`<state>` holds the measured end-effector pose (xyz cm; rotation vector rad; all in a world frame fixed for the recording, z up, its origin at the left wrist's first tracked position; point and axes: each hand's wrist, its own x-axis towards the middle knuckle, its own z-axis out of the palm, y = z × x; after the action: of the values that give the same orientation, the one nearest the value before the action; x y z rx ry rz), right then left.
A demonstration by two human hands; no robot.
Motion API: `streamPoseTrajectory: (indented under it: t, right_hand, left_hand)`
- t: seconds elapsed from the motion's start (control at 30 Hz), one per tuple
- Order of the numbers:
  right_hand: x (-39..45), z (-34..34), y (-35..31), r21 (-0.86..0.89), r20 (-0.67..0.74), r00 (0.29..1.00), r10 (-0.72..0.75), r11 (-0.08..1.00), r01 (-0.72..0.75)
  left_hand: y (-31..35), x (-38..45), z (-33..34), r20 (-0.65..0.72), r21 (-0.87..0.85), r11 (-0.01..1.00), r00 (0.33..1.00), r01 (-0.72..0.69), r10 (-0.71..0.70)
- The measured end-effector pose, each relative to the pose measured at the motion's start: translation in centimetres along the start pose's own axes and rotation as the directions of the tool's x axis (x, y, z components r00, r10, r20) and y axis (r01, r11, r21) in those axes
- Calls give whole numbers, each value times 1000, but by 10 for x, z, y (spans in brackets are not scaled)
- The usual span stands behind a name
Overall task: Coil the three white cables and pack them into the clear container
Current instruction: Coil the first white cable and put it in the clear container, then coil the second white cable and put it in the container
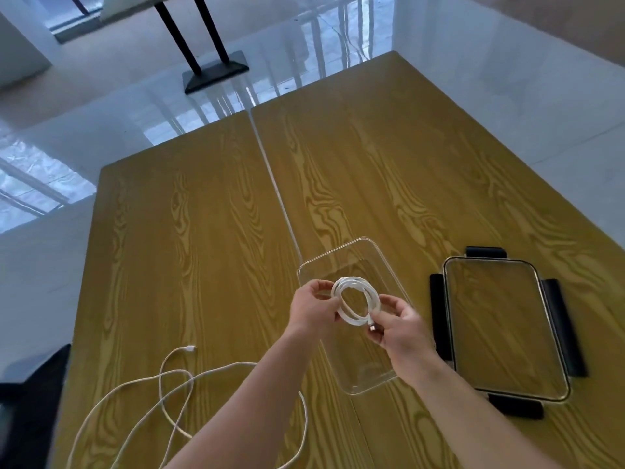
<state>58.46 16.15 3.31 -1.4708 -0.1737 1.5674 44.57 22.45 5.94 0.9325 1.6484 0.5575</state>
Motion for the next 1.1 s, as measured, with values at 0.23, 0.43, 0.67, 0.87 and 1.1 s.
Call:
streamPoseTrajectory:
  t: [0.23, 0.43, 0.67, 0.87, 1.1]
  right_hand:
    - [29, 8, 11, 122, -77, 996, 53, 992, -43]
    - [53, 15, 17, 201, -135, 989, 67, 979, -39]
    - [72, 19, 26, 270, -206, 975, 79, 963, -21]
    - [75, 22, 28, 288, -241, 969, 60, 957, 13]
    - [66, 21, 28, 342, -157, 984, 82, 939, -24]
  left_hand:
    - [2, 38, 21, -42, 170, 985, 999, -10, 17]
    - [4, 66, 34, -61, 197, 980, 998, 33, -22]
    - [-1, 89, 44, -82, 185, 980, 995, 70, -56]
    - [-2, 101, 51, -81, 199, 978, 995, 68, -53]
    - [4, 99, 51, -75, 229, 968, 993, 101, -86]
